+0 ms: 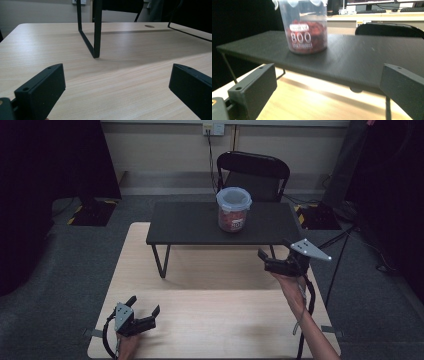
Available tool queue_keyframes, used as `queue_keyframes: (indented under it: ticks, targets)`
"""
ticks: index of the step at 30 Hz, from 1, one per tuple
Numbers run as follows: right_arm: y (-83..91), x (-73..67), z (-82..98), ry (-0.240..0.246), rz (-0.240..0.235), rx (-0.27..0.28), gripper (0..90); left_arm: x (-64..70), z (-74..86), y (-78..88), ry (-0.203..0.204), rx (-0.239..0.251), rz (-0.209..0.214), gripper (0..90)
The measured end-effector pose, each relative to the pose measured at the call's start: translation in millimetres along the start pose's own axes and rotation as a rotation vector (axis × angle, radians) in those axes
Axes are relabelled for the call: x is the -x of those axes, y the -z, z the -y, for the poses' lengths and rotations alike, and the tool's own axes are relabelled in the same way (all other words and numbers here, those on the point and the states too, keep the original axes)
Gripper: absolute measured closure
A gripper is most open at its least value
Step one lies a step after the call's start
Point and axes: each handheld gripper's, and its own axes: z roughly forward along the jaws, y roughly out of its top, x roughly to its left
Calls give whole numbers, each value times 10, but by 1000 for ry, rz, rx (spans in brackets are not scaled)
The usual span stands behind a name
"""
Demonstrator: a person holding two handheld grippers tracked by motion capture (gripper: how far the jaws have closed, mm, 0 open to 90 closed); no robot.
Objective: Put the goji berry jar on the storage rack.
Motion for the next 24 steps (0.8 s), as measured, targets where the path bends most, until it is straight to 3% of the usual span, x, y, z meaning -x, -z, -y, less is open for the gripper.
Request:
queue_keyframes:
  ticks: [7,12,16,24]
  targets:
    - [337,109,311,-21,18,-7,5,4,2,0,1,1,-3,0]
    - [514,156,567,-5,38,-19,5,5,-2,0,-3,-1,-2,0]
    - [615,194,762,-35,50,-30,5,10,-2,0,-2,-2,-3,0]
    - [722,221,998,-38,66,-53,5,17,-3,1,-6,-3,-5,0]
